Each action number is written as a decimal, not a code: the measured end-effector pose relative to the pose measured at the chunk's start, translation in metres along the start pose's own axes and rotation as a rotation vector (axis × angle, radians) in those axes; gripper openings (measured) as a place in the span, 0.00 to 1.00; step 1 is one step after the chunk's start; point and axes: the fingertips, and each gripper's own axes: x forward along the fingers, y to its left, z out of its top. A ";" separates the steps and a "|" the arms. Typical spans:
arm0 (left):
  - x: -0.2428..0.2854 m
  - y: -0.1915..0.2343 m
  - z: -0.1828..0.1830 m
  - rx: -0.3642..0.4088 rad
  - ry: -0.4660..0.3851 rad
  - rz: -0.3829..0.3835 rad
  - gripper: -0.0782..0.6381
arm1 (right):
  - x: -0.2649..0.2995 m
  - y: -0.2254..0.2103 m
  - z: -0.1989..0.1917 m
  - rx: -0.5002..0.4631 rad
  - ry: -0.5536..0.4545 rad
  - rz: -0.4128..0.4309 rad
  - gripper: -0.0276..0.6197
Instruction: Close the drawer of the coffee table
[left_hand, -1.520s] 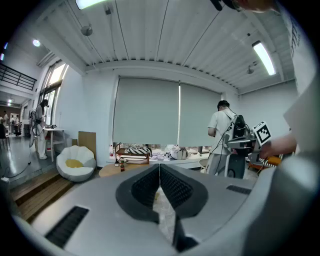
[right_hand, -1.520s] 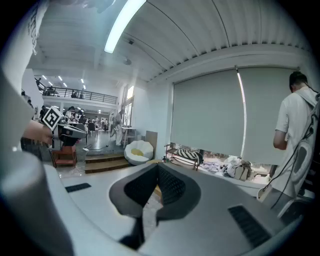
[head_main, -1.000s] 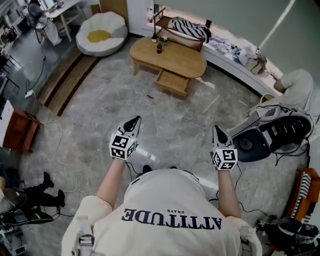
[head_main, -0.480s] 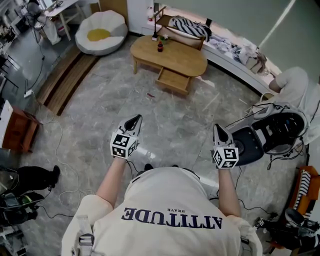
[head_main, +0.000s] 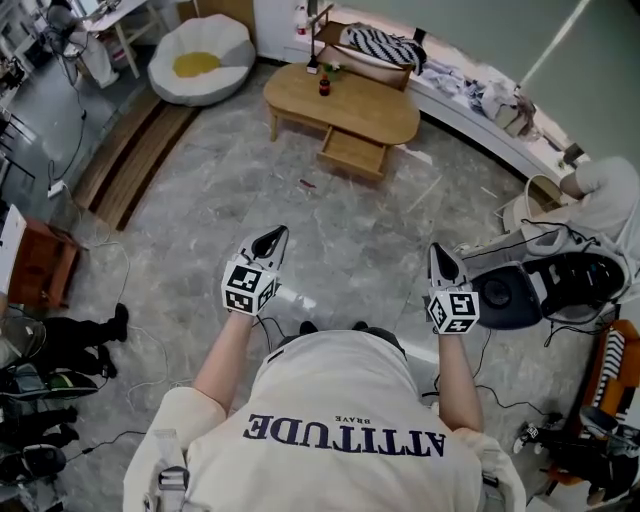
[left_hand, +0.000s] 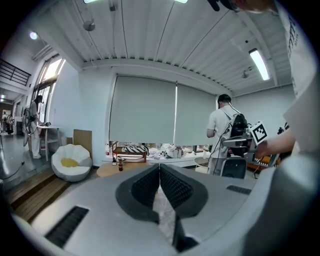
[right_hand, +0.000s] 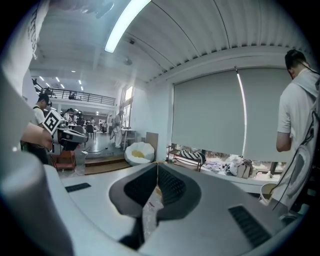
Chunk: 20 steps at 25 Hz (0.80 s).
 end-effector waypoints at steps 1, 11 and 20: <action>-0.007 0.000 0.000 0.002 0.000 -0.005 0.14 | -0.004 0.007 0.001 0.000 -0.001 -0.001 0.07; 0.015 0.043 -0.008 0.006 0.027 -0.020 0.14 | 0.040 0.020 -0.004 0.009 0.019 0.002 0.07; 0.011 0.044 -0.008 -0.003 0.041 -0.014 0.14 | 0.042 0.024 0.002 0.004 0.029 0.015 0.08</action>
